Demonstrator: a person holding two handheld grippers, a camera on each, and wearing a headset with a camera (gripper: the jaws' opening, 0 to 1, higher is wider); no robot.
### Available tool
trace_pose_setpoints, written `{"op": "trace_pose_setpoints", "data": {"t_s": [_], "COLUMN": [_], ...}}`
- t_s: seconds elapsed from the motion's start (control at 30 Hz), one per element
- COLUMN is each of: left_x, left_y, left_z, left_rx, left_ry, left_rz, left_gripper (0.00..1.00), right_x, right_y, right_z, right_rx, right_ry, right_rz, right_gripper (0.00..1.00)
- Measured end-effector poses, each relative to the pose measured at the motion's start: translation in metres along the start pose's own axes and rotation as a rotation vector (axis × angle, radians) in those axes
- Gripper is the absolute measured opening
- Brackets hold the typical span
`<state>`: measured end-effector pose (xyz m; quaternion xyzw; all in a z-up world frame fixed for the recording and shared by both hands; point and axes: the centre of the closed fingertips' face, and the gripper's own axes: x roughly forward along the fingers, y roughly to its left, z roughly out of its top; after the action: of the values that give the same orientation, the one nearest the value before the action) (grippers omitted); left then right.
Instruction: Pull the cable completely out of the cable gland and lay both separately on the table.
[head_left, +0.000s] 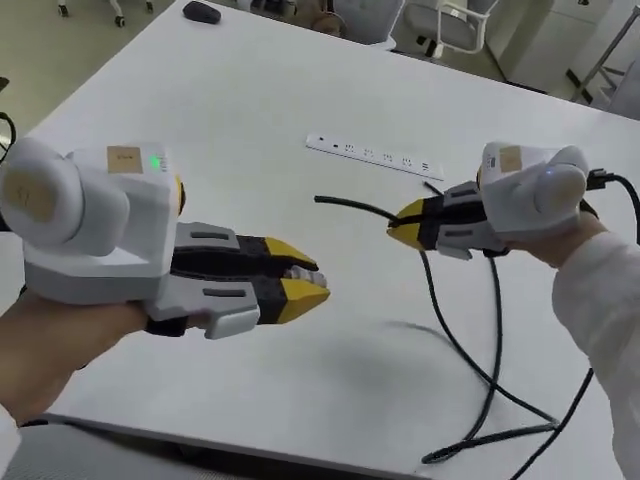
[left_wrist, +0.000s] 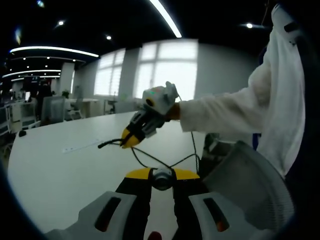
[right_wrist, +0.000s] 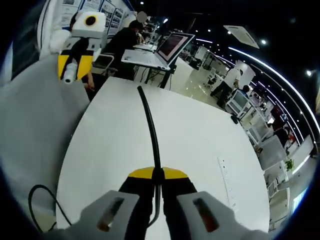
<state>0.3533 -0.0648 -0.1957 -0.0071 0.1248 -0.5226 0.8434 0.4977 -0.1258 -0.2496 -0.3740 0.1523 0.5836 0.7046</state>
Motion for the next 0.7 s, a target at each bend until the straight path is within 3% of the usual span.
{"op": "trace_pose_setpoints", "data": {"t_s": [0.17,0.33,0.47,0.6,0.7], "left_x": [-0.001,-0.001,0.000,0.000,-0.001], "left_y": [0.003,0.005,0.006,0.007,0.009], "left_z": [0.000,0.000,-0.002,-0.003,-0.004], "left_rx": [-0.005,-0.017,-0.024,-0.028,-0.036], "left_ry": [-0.001,-0.003,0.003,0.006,0.006], "left_rz": [0.011,0.015,0.013,0.015,0.020], "left_gripper": [0.17,0.17,0.17,0.17,0.17], "right_x": [0.007,0.018,0.023,0.040,0.070], "right_y": [-0.033,-0.061,-0.086,-0.092,-0.079], "right_z": [0.010,0.016,0.035,0.046,0.034], "right_rx": [0.007,0.003,0.056,0.056,0.001], "right_ry": [-0.018,0.005,-0.059,-0.070,0.014], "right_rz": [-0.065,-0.149,-0.216,-0.192,-0.112], "right_gripper": [0.03,0.03,0.03,0.03,0.03]}}
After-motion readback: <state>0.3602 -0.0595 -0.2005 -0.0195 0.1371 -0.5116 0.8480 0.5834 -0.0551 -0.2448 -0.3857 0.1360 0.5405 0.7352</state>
